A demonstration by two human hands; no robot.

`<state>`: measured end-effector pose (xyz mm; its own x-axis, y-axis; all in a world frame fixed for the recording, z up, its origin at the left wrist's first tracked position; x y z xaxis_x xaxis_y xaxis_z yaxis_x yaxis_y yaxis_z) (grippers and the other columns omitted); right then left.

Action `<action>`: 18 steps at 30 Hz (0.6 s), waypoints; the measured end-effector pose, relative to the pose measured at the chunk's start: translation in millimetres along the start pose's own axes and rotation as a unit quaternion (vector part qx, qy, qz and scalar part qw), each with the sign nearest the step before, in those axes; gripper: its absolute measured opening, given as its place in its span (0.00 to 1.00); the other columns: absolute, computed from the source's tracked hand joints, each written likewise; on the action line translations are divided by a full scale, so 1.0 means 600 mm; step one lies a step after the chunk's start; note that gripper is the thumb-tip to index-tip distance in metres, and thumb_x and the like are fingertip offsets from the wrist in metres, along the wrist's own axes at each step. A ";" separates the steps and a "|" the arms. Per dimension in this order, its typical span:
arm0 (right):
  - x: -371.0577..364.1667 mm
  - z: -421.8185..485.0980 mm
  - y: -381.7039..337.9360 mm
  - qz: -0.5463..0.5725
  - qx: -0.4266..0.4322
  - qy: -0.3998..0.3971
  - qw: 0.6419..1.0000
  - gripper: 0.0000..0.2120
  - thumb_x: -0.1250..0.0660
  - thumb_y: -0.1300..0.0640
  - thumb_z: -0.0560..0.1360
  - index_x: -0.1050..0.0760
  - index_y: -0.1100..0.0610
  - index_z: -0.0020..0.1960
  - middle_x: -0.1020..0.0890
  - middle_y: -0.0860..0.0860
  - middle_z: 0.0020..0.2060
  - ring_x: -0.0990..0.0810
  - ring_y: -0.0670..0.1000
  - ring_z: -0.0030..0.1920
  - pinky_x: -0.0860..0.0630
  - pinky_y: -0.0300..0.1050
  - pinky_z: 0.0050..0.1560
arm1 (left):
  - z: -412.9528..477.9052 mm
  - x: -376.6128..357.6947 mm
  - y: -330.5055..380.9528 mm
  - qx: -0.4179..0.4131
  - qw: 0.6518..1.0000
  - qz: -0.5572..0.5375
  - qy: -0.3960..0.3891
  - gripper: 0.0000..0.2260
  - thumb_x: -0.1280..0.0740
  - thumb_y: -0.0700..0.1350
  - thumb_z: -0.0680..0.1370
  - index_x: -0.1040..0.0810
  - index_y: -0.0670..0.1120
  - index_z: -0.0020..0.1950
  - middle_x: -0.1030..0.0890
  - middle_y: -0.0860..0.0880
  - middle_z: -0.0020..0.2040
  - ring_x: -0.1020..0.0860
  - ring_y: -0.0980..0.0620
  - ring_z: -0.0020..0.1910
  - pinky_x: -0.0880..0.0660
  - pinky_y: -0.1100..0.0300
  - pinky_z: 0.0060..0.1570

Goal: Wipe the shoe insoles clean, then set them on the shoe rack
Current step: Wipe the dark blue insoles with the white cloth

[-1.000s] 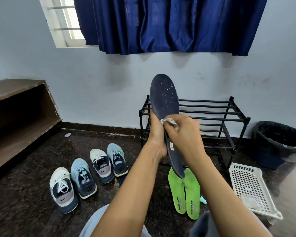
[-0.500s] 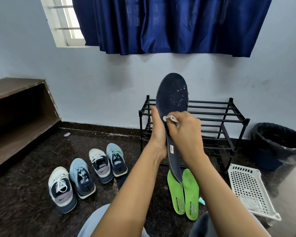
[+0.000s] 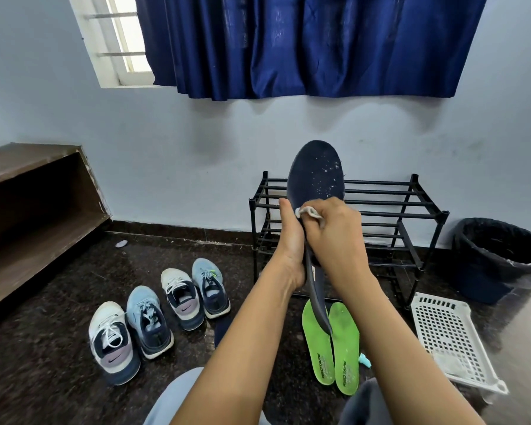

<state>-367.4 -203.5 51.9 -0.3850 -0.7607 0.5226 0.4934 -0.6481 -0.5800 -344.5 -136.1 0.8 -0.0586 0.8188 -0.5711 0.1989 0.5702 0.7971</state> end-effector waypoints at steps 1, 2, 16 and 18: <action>0.001 -0.003 0.000 0.012 -0.003 -0.028 1.000 0.08 0.35 0.64 0.72 0.17 0.56 0.45 0.20 0.56 0.39 0.23 0.54 0.38 0.38 0.35 0.34 | 0.000 0.003 0.003 0.001 1.000 0.009 0.009 0.35 0.55 0.72 0.77 0.18 0.49 0.39 0.18 0.47 0.37 0.18 0.50 0.37 0.23 0.59 0.40; 0.001 -0.004 0.000 0.019 -0.004 -0.049 0.999 0.09 0.35 0.64 0.72 0.17 0.55 0.45 0.19 0.55 0.40 0.23 0.53 0.38 0.36 0.35 0.34 | 0.002 0.007 0.005 0.002 1.000 0.019 0.017 0.35 0.55 0.72 0.77 0.18 0.49 0.39 0.18 0.46 0.36 0.19 0.50 0.37 0.24 0.58 0.41; -0.007 -0.001 0.007 -0.015 0.020 -0.049 0.998 0.09 0.35 0.64 0.73 0.17 0.56 0.47 0.21 0.55 0.42 0.24 0.53 0.42 0.35 0.38 0.40 | 0.005 0.014 0.006 0.036 0.995 0.097 0.014 0.33 0.53 0.69 0.79 0.18 0.48 0.42 0.18 0.46 0.38 0.20 0.49 0.38 0.26 0.57 0.42; -0.004 0.005 0.008 -0.021 0.014 -0.024 0.999 0.08 0.34 0.64 0.73 0.17 0.57 0.47 0.20 0.55 0.42 0.23 0.53 0.42 0.37 0.35 0.40 | 0.000 0.010 0.001 0.040 0.993 0.106 0.017 0.34 0.53 0.70 0.78 0.19 0.47 0.41 0.19 0.44 0.40 0.22 0.48 0.38 0.28 0.56 0.41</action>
<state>-361.8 -204.7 49.3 -0.3681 -0.7306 0.5751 0.4994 -0.6771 -0.5405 -344.5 -130.8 -2.2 -0.0400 0.9226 -0.3837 0.2879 0.3784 0.8797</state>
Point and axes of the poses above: each hand's wrist, its own z-axis towards the middle knuckle, its own x-axis out of the back of the hand, y = z × x, the point moved 3 cm from there along z, towards the middle knuckle
